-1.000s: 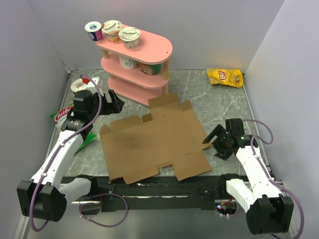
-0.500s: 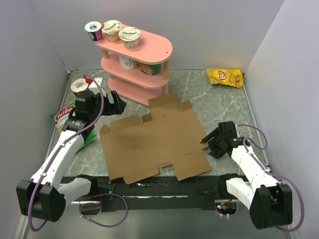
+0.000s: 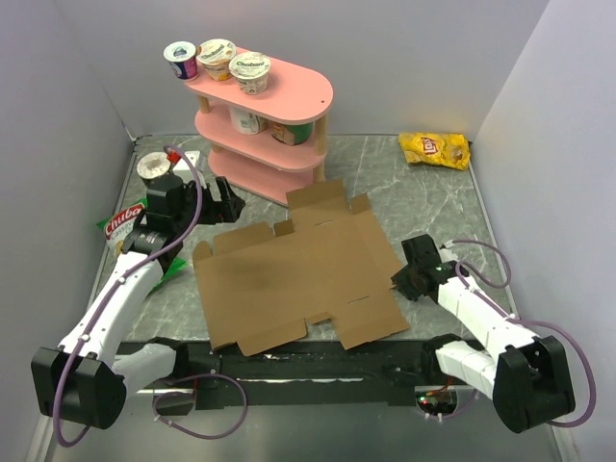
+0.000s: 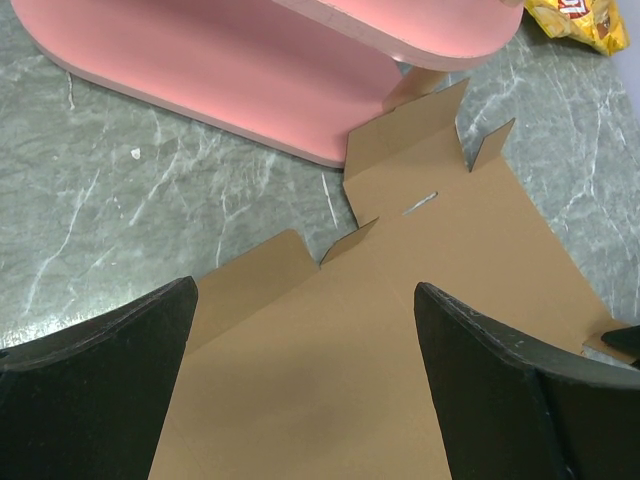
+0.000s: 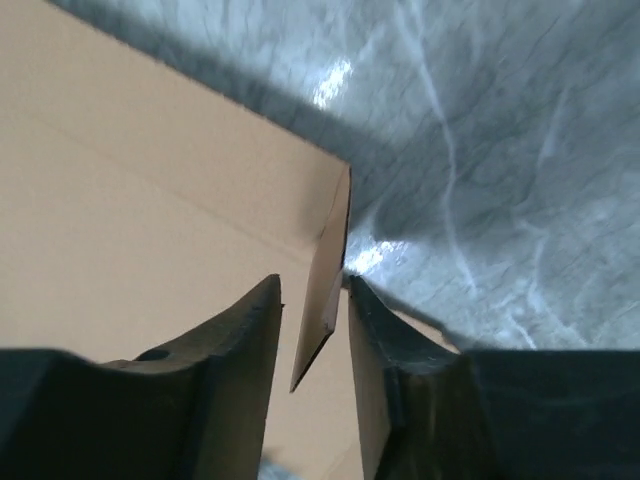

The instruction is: Fold the paper box

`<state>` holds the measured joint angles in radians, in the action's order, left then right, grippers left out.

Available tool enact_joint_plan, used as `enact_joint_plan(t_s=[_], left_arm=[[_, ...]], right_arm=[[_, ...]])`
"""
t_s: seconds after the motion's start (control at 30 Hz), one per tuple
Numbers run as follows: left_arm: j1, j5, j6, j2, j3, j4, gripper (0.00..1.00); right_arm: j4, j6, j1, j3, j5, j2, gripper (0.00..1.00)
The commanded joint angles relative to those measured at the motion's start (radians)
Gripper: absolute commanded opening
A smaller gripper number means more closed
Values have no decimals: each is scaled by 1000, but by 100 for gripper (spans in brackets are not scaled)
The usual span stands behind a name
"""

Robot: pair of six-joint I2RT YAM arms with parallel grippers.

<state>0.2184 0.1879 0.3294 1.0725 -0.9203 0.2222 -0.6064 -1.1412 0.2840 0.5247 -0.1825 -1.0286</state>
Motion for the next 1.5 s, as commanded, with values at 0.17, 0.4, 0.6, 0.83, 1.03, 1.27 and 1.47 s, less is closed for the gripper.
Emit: enact_joint_plan(t_s=[0.17,0.4,0.6,0.83,1.03,1.27,1.47], left_arm=[[13,41,-29,-3,-40,-12,96],[16,105,-29,-6,-48,-44,96],[16,211,-1,9,-132,-61,96],[15,301,26,10,-259,-107,96],[16,389,60,39,-298,-184,96],[38,444,65,116,-305,-182,96],[122,432,40,178,-356,-153,96]], right_arm=[[74,27,7,7,-152,28,0],[86,216,6,95,-256,188,0],[120,470,7,182,-290,329,0],[364,804,4,199,29,444,0],[373,940,4,276,141,458,0],[208,956,3,348,-11,527,0],[151,988,4,334,-64,617,0]])
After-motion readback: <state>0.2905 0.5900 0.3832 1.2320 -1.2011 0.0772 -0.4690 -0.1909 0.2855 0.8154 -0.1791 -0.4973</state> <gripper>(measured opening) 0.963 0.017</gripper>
